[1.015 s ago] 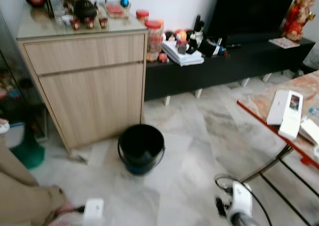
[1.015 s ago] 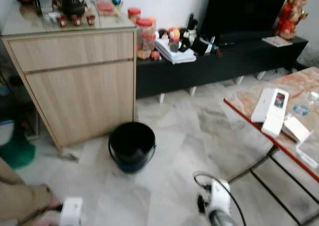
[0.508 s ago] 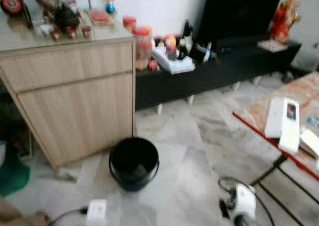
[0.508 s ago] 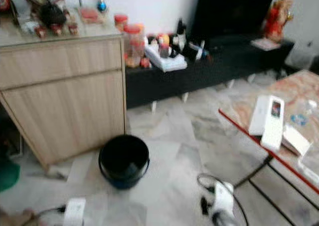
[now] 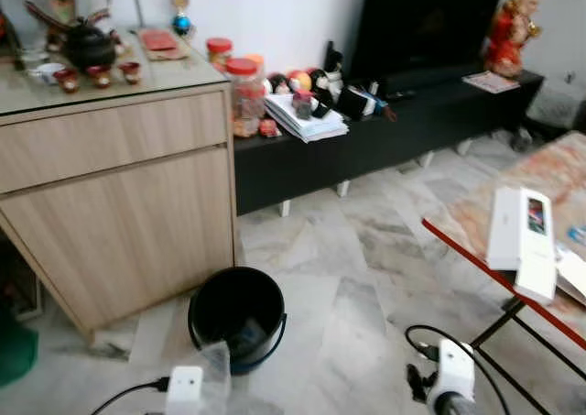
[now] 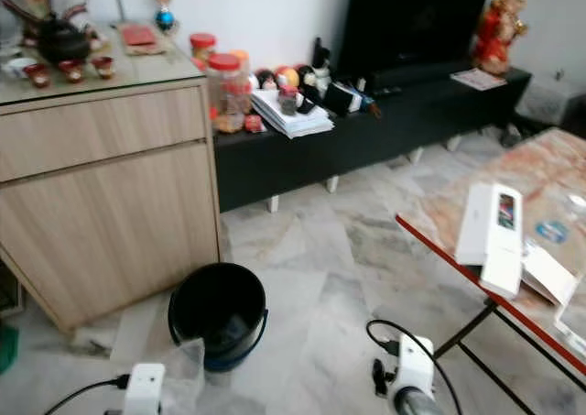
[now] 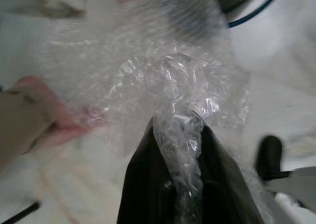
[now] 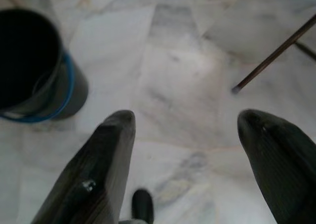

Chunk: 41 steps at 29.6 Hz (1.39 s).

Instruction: Picking trash to rubbish bin

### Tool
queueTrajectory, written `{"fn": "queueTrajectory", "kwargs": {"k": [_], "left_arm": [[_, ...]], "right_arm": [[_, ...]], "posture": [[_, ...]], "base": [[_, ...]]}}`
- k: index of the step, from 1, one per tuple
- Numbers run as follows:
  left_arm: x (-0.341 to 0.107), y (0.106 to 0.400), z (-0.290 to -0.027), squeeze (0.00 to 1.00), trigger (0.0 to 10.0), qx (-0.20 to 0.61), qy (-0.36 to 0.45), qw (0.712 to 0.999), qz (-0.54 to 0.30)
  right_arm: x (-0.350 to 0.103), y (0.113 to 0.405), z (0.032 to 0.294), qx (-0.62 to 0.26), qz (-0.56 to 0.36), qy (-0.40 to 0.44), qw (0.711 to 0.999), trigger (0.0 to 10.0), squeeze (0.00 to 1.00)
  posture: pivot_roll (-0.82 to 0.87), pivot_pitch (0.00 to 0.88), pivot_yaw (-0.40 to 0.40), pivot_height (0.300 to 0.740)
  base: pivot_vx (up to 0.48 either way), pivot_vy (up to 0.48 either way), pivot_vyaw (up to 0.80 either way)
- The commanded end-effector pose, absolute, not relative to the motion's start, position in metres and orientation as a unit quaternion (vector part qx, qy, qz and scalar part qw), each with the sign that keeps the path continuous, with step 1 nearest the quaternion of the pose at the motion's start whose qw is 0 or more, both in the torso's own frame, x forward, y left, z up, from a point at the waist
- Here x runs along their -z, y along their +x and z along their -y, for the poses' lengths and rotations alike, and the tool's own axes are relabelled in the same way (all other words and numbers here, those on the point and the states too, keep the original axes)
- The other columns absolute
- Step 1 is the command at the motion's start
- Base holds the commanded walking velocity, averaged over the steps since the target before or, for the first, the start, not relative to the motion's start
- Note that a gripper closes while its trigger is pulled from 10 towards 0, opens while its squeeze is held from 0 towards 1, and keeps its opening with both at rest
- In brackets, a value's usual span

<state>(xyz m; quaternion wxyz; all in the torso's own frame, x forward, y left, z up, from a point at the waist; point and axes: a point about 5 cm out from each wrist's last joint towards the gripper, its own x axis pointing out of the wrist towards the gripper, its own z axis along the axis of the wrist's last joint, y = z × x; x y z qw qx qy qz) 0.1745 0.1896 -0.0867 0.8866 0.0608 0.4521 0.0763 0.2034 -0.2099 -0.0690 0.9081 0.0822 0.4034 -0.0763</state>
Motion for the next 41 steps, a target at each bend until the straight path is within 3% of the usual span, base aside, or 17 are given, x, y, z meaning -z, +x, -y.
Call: {"fn": "queueTrajectory", "kwargs": {"k": [1, 34, 41], "left_arm": [[0.083, 0.184, -0.179, 0.00, 10.0, -0.062, 0.062, 0.896, -0.436], [0.053, 0.233, -0.169, 0.00, 10.0, -0.034, 0.093, 0.939, -0.331], [0.049, 0.238, -0.171, 0.00, 10.0, -0.037, 0.092, 0.941, -0.324]], "right_arm": [[0.066, 0.205, 0.220, 0.088, -0.397, 0.075, 0.911, 10.0, 0.00], [0.067, 0.204, 0.216, 0.076, -0.398, 0.077, 0.911, 10.0, 0.00], [0.058, 0.220, 0.213, 0.046, -0.378, 0.080, 0.921, 10.0, 0.00]], "posture": [[-0.08, 0.000, -0.118, 0.740], [-0.08, 0.015, -0.122, 0.740], [-0.09, 0.020, -0.122, 0.740]], "base": [[0.349, 0.000, 0.00], [0.363, 0.000, 0.10], [0.352, 0.000, 0.00]]}}
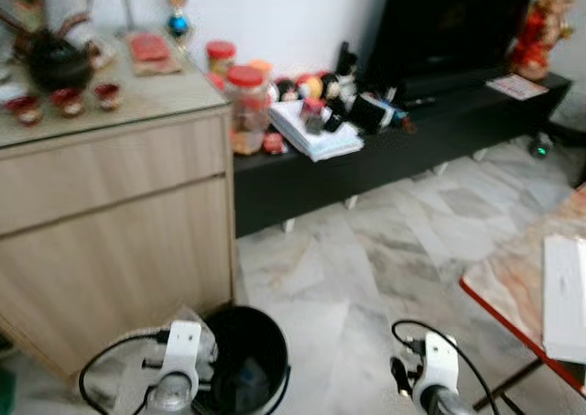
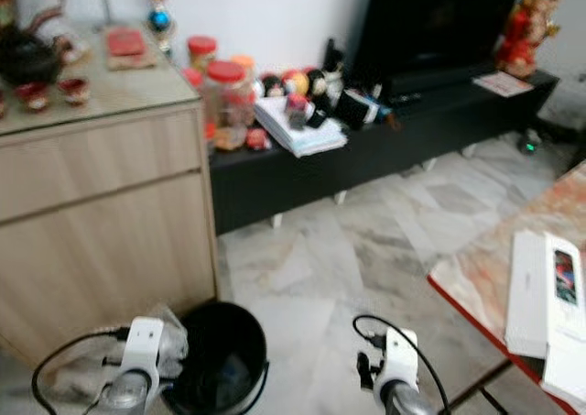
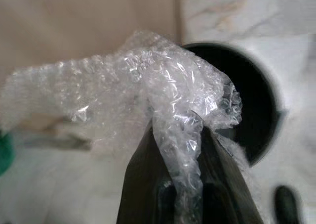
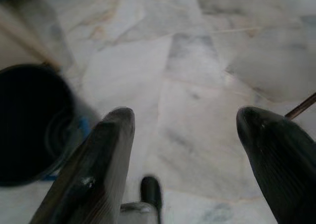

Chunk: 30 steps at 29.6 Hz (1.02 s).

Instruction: Picking trash to rubbish bin

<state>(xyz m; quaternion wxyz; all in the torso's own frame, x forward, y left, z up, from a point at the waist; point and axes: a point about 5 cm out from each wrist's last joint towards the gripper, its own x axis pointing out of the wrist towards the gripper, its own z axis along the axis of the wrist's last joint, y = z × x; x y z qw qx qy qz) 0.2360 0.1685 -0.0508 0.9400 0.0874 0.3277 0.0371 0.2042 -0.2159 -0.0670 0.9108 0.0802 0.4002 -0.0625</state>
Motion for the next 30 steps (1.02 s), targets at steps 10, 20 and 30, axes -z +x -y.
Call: {"fn": "queueTrajectory", "kwargs": {"k": [10, 20, 30], "left_arm": [[0.052, 0.237, -0.160, 0.00, 10.0, -0.008, 0.046, 0.939, -0.340], [0.054, 0.237, -0.150, 0.00, 10.0, 0.021, -0.014, 0.931, -0.365], [0.057, 0.235, -0.150, 0.00, 10.0, 0.016, -0.027, 0.923, -0.382]], "right_arm": [[0.038, 0.252, 0.194, -0.070, -0.355, 0.020, 0.932, 10.0, 0.00], [0.016, 0.280, 0.158, -0.243, -0.336, -0.059, 0.908, 10.0, 0.00], [-0.007, 0.300, 0.134, -0.326, -0.305, -0.054, 0.893, 10.0, 0.00]], "posture": [[-0.08, 0.022, -0.127, 0.740], [-0.10, 0.018, -0.137, 0.740], [-0.10, 0.006, -0.139, 0.740]], "base": [[0.136, 0.000, 0.00], [0.000, 0.000, 0.00], [0.000, 0.000, 0.00]]}}
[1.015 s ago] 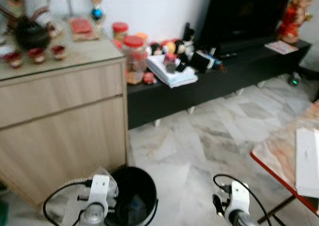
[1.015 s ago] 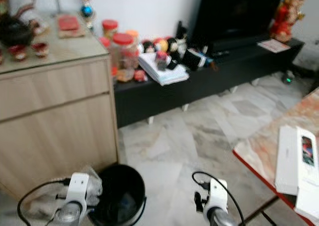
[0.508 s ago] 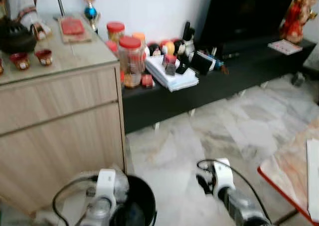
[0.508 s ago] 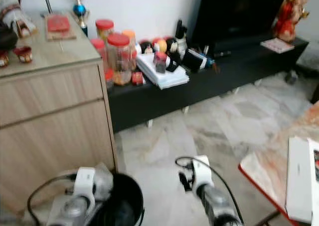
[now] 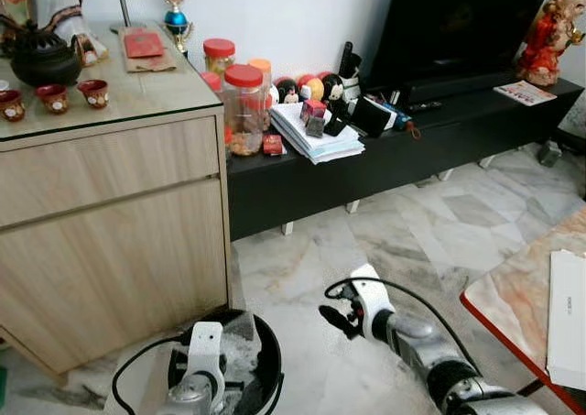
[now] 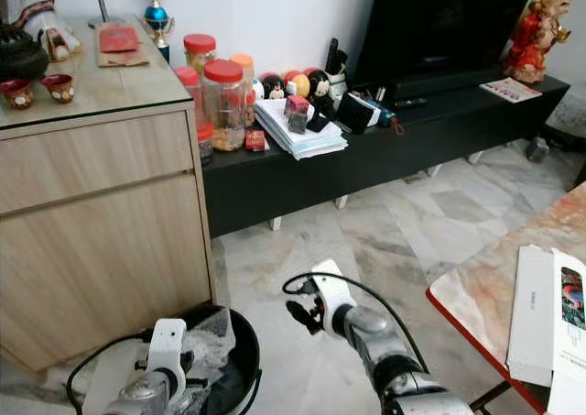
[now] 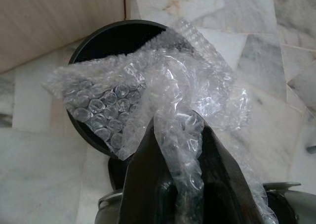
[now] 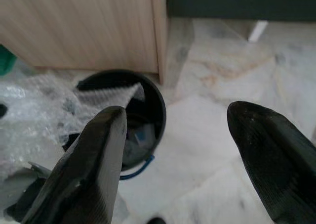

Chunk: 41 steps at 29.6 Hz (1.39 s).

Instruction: Picking trash to rubbish bin

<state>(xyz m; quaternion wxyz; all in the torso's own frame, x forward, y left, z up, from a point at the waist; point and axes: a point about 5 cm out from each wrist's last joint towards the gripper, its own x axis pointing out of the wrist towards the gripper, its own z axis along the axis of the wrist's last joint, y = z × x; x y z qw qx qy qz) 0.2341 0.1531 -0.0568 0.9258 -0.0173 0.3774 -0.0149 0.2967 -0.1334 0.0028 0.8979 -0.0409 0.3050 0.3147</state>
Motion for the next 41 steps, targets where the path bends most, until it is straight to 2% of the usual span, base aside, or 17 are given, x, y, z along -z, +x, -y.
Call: {"fn": "queueTrajectory", "kwargs": {"k": [1, 2, 4, 5, 41], "left_arm": [[0.0566, 0.2354, -0.1502, 0.00, 10.0, 0.016, -0.029, 0.923, -0.383], [0.0566, 0.2354, -0.1501, 0.00, 10.0, 0.016, -0.030, 0.923, -0.383], [0.0565, 0.2355, -0.1496, 0.75, 10.0, 0.017, -0.031, 0.923, -0.382], [0.0565, 0.2357, -0.1494, 1.00, 10.0, 0.017, -0.032, 0.923, -0.382], [0.0553, 0.2368, -0.1555, 1.00, 10.0, -0.004, -0.050, 0.925, -0.376]], "right_arm": [[-0.0072, 0.3000, 0.1326, -0.334, -0.305, -0.056, 0.890, 10.0, 0.00], [-0.0075, 0.3001, 0.1321, -0.336, -0.305, -0.055, 0.890, 10.0, 0.00], [-0.0085, 0.3005, 0.1305, -0.344, -0.302, -0.057, 0.887, 10.0, 0.00], [-0.0091, 0.3007, 0.1298, -0.346, -0.301, -0.055, 0.887, 10.0, 0.00], [-0.0110, 0.3025, 0.1377, -0.331, -0.298, -0.050, 0.894, 10.0, 0.00]], "posture": [[-0.10, 0.006, -0.139, 0.740], [-0.10, 0.005, -0.140, 0.740], [-0.10, 0.004, -0.142, 0.740], [-0.10, 0.005, -0.144, 0.740], [-0.11, 0.021, -0.157, 0.740]], "base": [[0.000, 0.000, 0.00], [0.000, 0.000, 0.00], [0.000, 0.000, 0.00], [0.000, 0.000, 0.00], [0.000, 0.000, 0.00]]}}
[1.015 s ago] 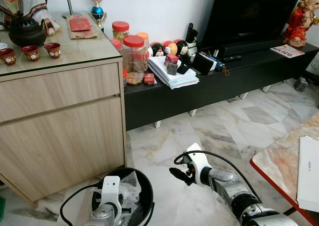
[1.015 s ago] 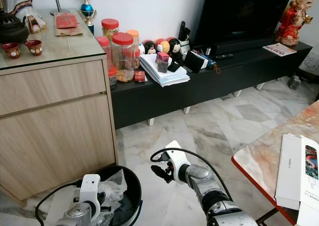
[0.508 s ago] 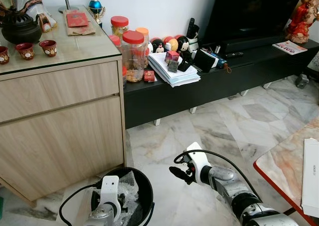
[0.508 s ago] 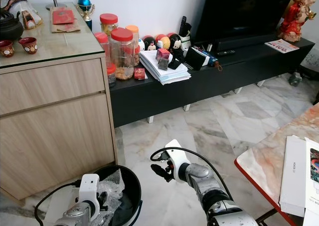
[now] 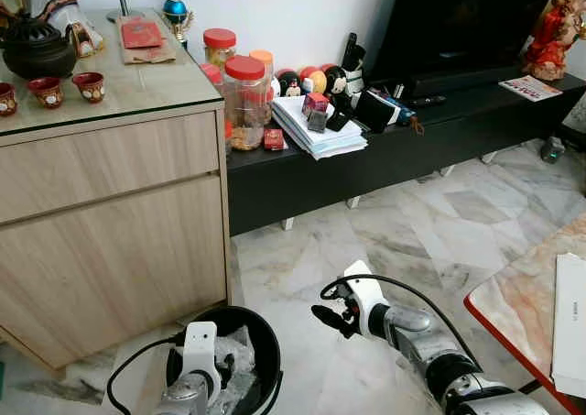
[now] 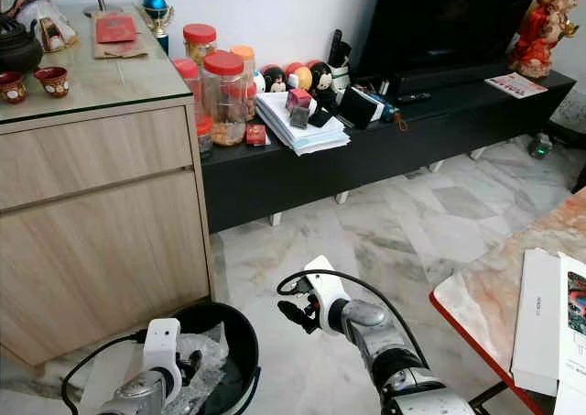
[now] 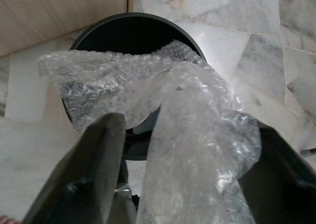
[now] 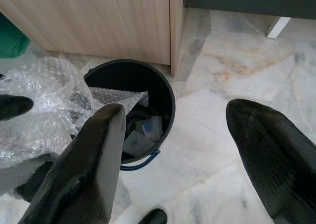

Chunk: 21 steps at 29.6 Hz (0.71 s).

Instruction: Picking trash to rubbish bin

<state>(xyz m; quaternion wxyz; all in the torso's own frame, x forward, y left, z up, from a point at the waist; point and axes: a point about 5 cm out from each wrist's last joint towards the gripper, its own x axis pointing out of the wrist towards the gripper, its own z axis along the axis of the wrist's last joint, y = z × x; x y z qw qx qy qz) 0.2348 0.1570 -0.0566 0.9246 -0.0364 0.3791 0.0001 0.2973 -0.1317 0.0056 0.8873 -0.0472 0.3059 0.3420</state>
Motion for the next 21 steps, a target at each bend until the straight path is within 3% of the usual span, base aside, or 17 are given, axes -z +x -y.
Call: {"fn": "queueTrajectory", "kwargs": {"k": [1, 21], "left_arm": [[0.055, 0.237, -0.155, 1.00, 10.0, -0.004, -0.050, 0.925, -0.376], [0.056, 0.233, -0.179, 1.00, 10.0, -0.084, -0.052, 0.918, -0.384]], "right_arm": [[-0.011, 0.303, 0.138, -0.331, -0.298, -0.050, 0.894, 10.0, 0.00], [-0.012, 0.304, 0.138, -0.329, -0.294, -0.051, 0.896, 10.0, 0.00]], "posture": [[-0.11, 0.021, -0.157, 0.740], [-0.10, 0.023, -0.161, 0.740]], "base": [[0.000, 0.000, 0.00], [0.000, 0.000, 0.00]]}}
